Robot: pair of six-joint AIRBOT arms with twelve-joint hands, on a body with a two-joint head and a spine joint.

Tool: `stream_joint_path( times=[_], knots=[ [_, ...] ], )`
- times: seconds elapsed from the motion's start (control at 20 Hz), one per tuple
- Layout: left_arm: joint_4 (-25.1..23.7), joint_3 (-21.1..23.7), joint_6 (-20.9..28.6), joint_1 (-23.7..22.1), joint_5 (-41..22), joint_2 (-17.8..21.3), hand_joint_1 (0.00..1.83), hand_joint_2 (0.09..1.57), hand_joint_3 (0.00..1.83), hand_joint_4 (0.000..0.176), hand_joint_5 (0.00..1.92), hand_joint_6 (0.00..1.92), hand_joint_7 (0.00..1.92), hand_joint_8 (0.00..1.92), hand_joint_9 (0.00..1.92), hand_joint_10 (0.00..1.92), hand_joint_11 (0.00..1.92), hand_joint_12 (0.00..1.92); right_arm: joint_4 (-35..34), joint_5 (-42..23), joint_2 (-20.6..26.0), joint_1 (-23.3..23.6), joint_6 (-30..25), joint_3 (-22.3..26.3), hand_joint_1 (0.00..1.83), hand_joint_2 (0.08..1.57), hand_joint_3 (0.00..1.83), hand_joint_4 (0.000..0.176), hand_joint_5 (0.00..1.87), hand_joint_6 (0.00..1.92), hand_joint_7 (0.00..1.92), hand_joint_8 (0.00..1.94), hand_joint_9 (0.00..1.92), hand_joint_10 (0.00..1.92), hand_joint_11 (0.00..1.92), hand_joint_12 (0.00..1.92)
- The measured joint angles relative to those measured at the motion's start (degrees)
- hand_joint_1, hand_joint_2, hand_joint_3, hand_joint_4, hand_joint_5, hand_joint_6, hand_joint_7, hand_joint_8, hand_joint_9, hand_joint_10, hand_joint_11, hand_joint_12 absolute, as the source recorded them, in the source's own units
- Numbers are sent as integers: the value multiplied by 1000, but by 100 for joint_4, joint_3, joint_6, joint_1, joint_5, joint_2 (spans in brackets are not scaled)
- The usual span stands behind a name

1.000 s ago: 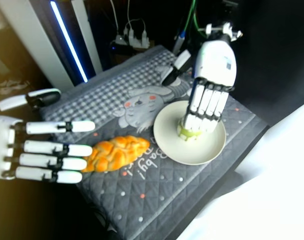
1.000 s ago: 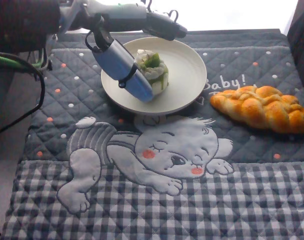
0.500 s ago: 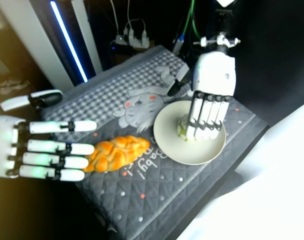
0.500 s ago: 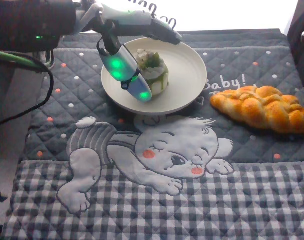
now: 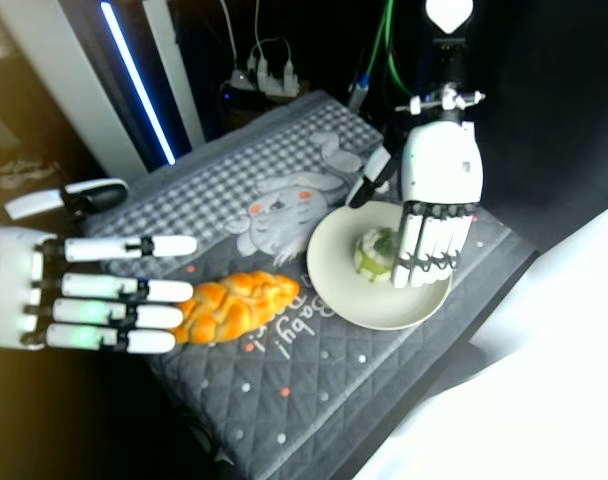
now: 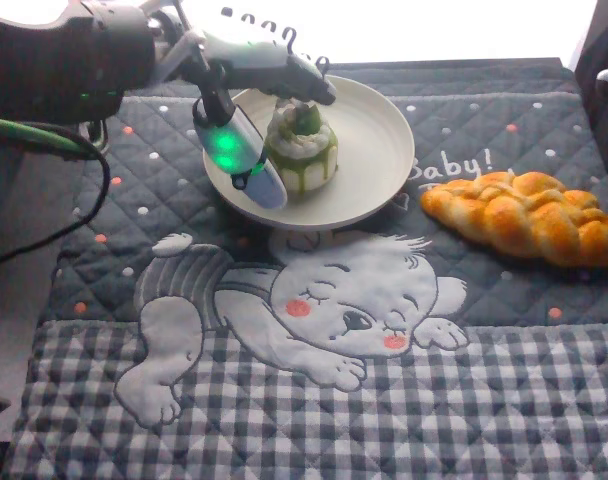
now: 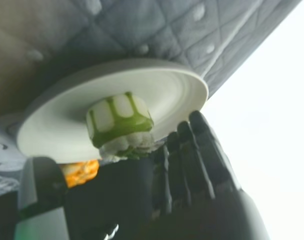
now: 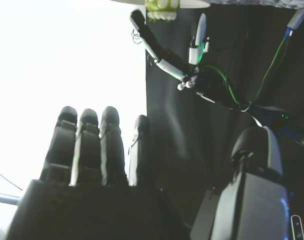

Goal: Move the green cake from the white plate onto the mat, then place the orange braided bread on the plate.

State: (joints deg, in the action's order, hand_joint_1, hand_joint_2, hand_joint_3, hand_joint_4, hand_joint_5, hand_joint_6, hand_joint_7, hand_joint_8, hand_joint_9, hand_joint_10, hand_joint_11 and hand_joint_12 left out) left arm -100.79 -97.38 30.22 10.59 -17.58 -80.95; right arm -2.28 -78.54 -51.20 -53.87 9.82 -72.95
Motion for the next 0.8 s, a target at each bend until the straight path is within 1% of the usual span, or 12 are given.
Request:
stream_joint_path(
  times=[0.1, 0.15, 0.3, 0.35, 0.45, 0.5, 0.55, 0.6, 0.65, 0.7, 0.75, 0.8],
  knots=[
    [9, -50, 0, 7, -9, -98, 909, 696, 0, 4, 411, 11, 465, 10, 491, 11, 447, 165, 39, 2, 0, 0, -79, 2, 639, 740, 0, 149, 283, 10, 210, 13, 68, 8, 0, 0],
    [55, -131, 2, 11, -13, -186, 950, 687, 0, 0, 462, 9, 506, 7, 510, 8, 454, 167, 87, 0, 0, 0, -85, 9, 642, 740, 0, 143, 294, 13, 214, 14, 68, 8, 0, 0],
    [177, -260, 2, 48, -11, -308, 1016, 741, 11, 0, 558, 13, 579, 10, 564, 11, 476, 180, 87, 2, -2, 0, -94, 13, 636, 752, 3, 115, 295, 9, 207, 8, 91, 16, 1, 0],
    [205, -295, 0, 57, -4, -321, 1071, 800, 8, 0, 642, 13, 675, 13, 657, 20, 551, 222, 83, -2, -2, 0, -94, 13, 635, 746, 0, 111, 293, 7, 199, 4, 99, 18, 0, 0],
    [361, -376, 4, 70, 4, -337, 1184, 974, 15, 0, 845, 10, 862, 9, 816, 9, 579, 451, 83, -2, -13, 0, -96, 13, 631, 746, 0, 102, 297, 7, 194, 2, 103, 18, 0, 0],
    [446, -433, 2, 81, 46, -358, 1327, 1124, 0, 0, 985, 933, 958, 953, 820, 1026, 544, 842, 103, 4, -15, 0, -96, 15, 638, 744, 0, 105, 306, 9, 198, 4, 116, 21, 0, 0],
    [492, -461, 0, 85, 37, -367, 1327, 1124, 0, 0, 985, 933, 958, 953, 820, 1026, 544, 842, 103, 0, -15, 0, -98, 15, 638, 744, 0, 105, 306, 9, 198, 4, 116, 21, 0, 0],
    [581, -498, -11, 109, 17, -382, 1345, 1166, 4, 0, 947, 1032, 810, 1183, 736, 1323, 557, 949, 98, 0, -15, 0, -98, 15, 630, 751, 2, 98, 304, 6, 199, 3, 126, 23, 9, 4],
    [645, -511, -15, 109, 11, -382, 1345, 1184, 3, 0, 930, 1054, 755, 1267, 710, 1408, 545, 1024, 98, 0, -15, 0, -101, 15, 632, 747, 0, 101, 308, 7, 205, 5, 128, 22, 14, 6],
    [726, -535, -22, 109, -28, -382, 1345, 1189, 2, 0, 933, 1051, 740, 1289, 696, 1426, 533, 1036, 98, 2, -20, 0, -98, 15, 640, 750, 2, 90, 307, 5, 200, 3, 120, 16, 5, 3],
    [914, -535, -133, 109, -28, -382, 1239, 1174, 0, 0, 986, 990, 757, 1298, 710, 873, 514, 1025, 92, 0, -39, 0, -101, 15, 617, 751, 2, 82, 306, 3, 202, 3, 129, 17, 22, 11],
    [1034, -535, -190, 109, -35, -380, 1239, 1174, 0, 0, 986, 990, 757, 1298, 710, 873, 514, 1025, 94, 0, -50, 0, -101, 15, 617, 751, 2, 82, 306, 3, 202, 3, 129, 17, 22, 11]
  ],
)
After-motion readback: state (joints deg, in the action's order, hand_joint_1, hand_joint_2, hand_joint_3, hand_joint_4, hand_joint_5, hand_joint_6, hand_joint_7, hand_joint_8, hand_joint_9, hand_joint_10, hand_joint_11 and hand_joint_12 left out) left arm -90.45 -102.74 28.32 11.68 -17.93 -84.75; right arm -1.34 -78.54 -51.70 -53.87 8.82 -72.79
